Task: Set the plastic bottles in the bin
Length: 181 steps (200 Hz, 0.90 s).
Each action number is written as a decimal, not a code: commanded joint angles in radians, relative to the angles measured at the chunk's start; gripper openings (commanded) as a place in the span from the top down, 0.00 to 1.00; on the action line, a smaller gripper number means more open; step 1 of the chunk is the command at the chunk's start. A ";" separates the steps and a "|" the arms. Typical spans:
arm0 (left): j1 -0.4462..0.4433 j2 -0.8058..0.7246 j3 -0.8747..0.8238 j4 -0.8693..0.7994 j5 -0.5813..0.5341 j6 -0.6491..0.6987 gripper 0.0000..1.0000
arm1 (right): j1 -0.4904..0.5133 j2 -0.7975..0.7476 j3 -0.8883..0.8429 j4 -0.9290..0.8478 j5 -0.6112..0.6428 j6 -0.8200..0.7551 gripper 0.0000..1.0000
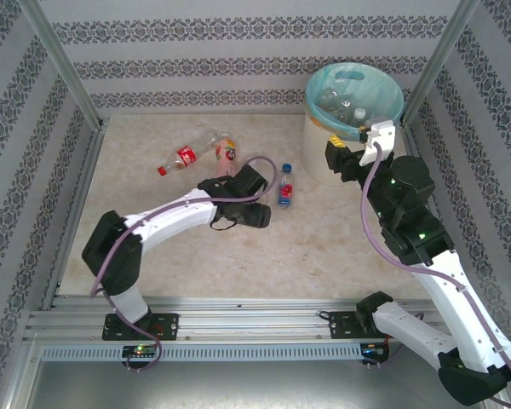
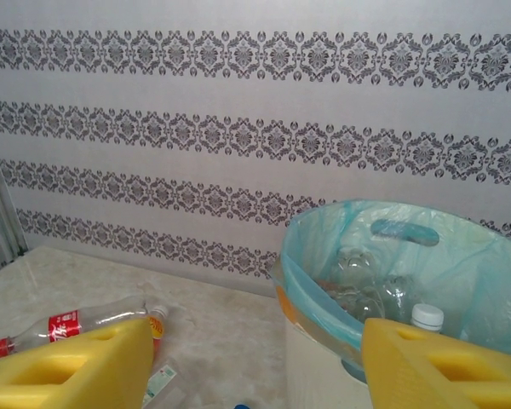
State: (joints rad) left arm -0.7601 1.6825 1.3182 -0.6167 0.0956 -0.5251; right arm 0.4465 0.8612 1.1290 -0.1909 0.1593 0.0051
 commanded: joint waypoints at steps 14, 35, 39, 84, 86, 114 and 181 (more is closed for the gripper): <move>-0.011 -0.162 -0.026 -0.035 -0.087 0.001 0.38 | 0.039 0.013 0.023 0.037 0.036 0.005 0.34; -0.012 -0.276 -0.079 0.044 -0.147 0.046 0.40 | 0.060 0.028 0.038 0.041 0.034 0.005 0.34; -0.012 -0.296 -0.088 0.059 -0.154 0.057 0.40 | 0.066 0.030 0.041 0.043 0.031 0.003 0.34; -0.011 -0.471 -0.155 0.292 -0.088 0.267 0.43 | 0.090 -0.006 0.023 0.117 -0.144 -0.030 0.34; -0.012 -0.477 -0.159 0.305 -0.079 0.282 0.44 | 0.091 -0.010 0.021 0.123 -0.157 -0.030 0.34; -0.012 -0.554 -0.214 0.487 0.099 0.409 0.43 | 0.094 -0.065 -0.032 0.219 -0.395 -0.033 0.33; -0.013 -0.655 -0.320 0.783 0.562 0.464 0.45 | 0.107 -0.028 0.020 0.319 -0.864 0.045 0.30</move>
State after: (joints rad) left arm -0.7601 1.0508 1.0050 -0.0086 0.4168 -0.1123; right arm 0.5354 0.8021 1.1042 0.0566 -0.4950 0.0002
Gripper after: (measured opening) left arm 0.571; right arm 0.696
